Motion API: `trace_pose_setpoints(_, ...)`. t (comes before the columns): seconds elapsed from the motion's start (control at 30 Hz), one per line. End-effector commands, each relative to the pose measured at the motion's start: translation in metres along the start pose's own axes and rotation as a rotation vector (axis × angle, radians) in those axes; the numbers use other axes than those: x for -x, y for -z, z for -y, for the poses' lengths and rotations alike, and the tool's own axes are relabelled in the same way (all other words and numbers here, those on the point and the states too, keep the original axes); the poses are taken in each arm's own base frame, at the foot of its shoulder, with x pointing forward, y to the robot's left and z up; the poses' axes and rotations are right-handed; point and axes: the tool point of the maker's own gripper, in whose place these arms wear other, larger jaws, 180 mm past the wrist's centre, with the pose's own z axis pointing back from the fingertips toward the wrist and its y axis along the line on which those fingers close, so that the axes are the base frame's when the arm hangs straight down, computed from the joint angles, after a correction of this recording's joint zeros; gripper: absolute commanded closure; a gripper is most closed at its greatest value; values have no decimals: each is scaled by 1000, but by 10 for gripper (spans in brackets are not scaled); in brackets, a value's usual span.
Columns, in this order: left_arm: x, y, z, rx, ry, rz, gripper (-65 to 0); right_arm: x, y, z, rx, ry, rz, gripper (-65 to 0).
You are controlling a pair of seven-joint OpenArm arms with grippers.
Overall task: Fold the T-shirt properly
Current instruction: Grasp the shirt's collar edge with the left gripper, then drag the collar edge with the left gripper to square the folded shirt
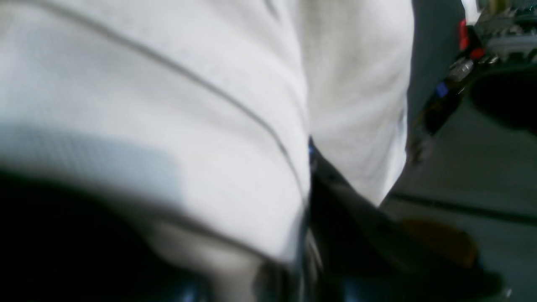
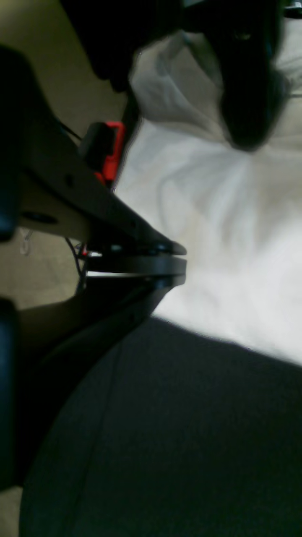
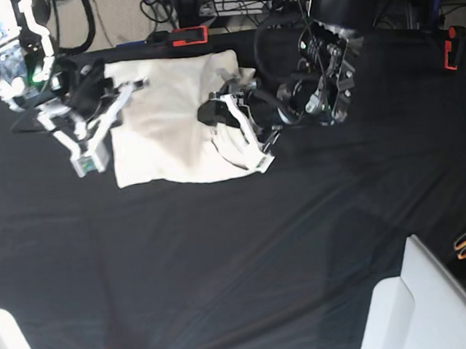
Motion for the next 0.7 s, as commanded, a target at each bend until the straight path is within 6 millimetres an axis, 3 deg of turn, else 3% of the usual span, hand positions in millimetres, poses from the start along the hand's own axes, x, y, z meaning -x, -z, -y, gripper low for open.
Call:
trace_pose_setpoints(0.0,-24,-6,-2,-23,68,13,0,-9,-4,8,19,3,36,0)
trace_pose_setpoints(0.1,-31,-11,-15,-115,194,-106,0,-11,-6,15,36,17,42,0)
trace_pose_setpoints(0.23,-36,-3,-15,-215,463,-312,0,-13,-6,18,41,20,47,0)
trace_pose_setpoints(0.43,-63,1,-19,-358,788,-471,0,-14,-6,18,41,19,50,0)
trace_pose_setpoints(0.67,-89,1,-25,-518,1029,-560,0,-13,-6,18,42,21,47,0)
